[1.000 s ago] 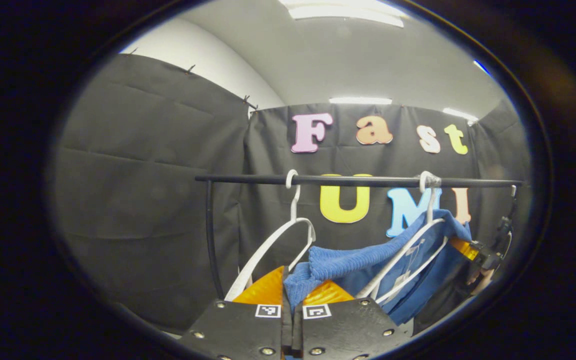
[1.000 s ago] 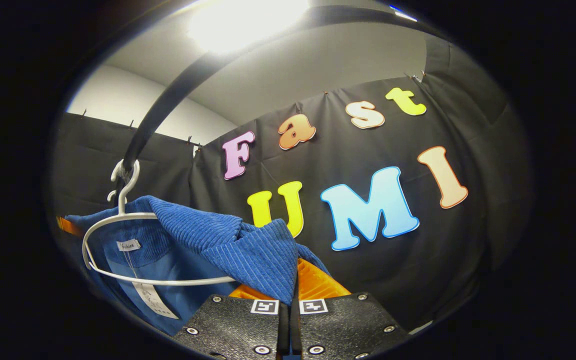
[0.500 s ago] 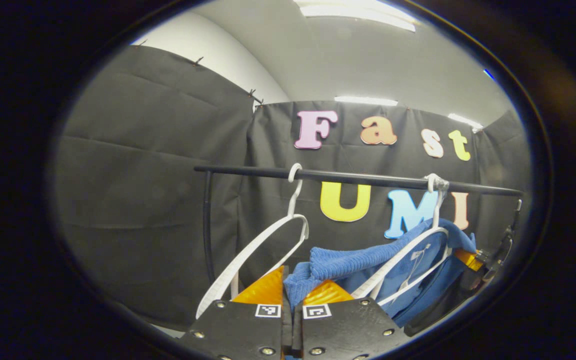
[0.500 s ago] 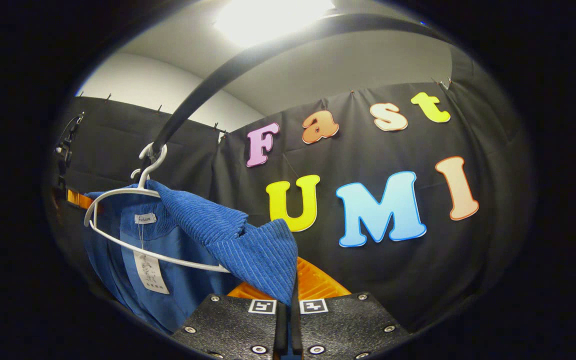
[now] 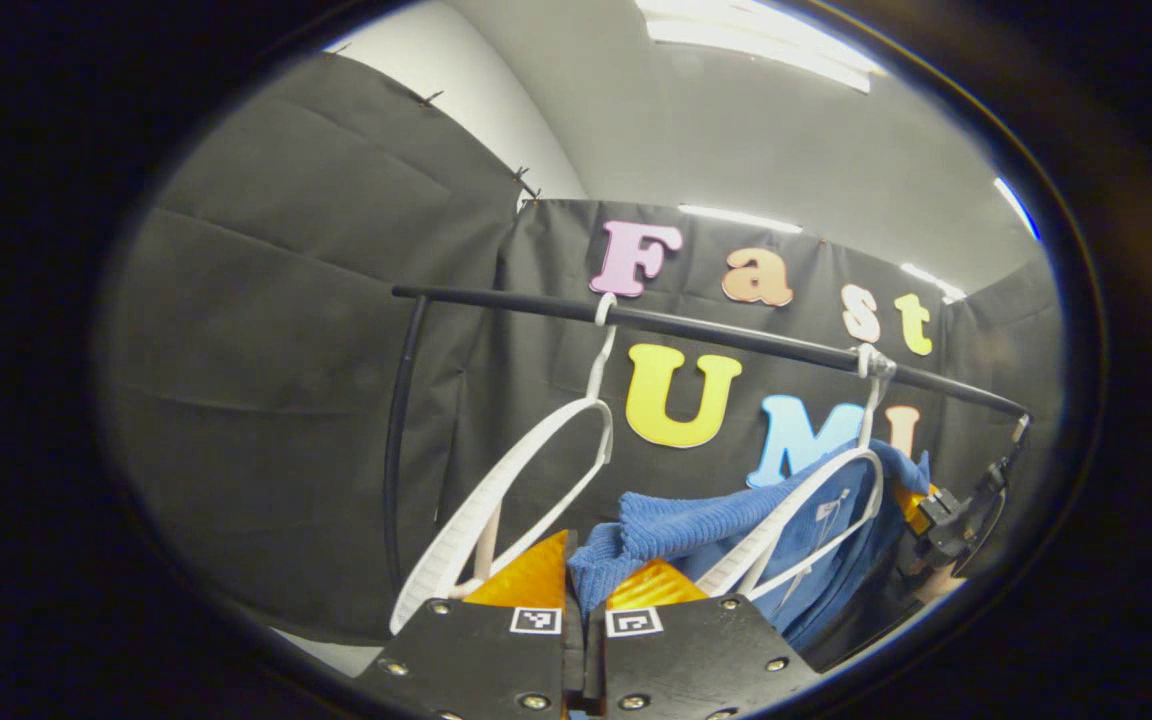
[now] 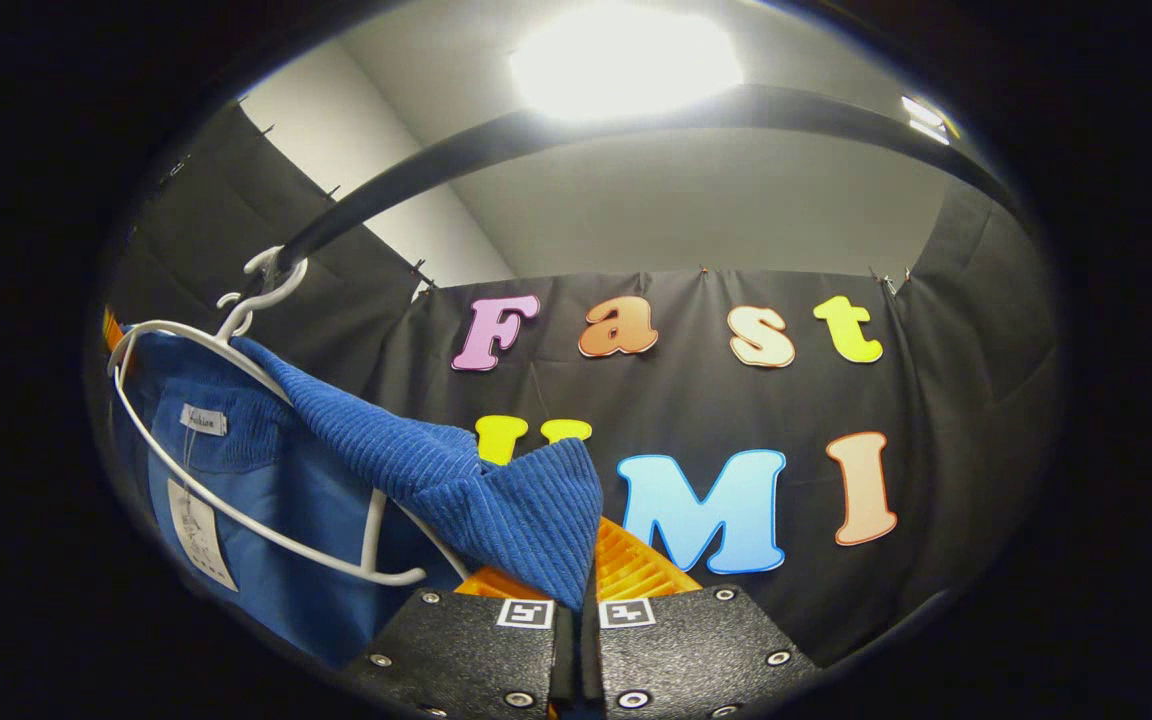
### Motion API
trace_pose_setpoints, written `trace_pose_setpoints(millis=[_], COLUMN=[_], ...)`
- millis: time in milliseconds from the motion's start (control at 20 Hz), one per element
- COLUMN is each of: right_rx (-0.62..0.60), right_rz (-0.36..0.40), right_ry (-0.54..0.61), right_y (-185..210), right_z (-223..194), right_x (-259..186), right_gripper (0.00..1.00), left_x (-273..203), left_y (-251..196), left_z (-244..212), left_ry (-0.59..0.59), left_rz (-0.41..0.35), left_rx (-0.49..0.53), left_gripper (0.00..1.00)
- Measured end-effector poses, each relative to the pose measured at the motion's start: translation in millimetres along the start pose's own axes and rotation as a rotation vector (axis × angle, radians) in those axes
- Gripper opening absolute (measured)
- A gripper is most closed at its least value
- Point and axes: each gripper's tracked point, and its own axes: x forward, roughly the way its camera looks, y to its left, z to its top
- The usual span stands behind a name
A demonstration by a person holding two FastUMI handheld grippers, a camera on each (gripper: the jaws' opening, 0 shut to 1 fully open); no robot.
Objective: Grasp the clothes on the hanger with both hands and then place them into the laundry hamper below.
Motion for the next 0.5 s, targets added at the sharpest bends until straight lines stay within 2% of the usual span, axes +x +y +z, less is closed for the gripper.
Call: trace_pose_setpoints(millis=[300, 350, 500], right_rx=[0.008, 0.01, 0.029], right_rz=[0.013, 0.023, 0.047], right_ry=[-0.015, -0.007, 0.04], right_y=[2, 3, 5], right_z=[5, 2, -8], right_x=[-4, -3, -3], right_gripper=[0.02, 0.02, 0.02], left_x=[-10, -7, -11], left_y=[-5, -4, -3], left_z=[7, -5, -36], left_ry=[-0.002, -0.011, 0.004], left_rz=[-0.044, -0.036, -0.013], left_rx=[0.098, 0.119, 0.078], left_gripper=[0.01, 0.01, 0.01])
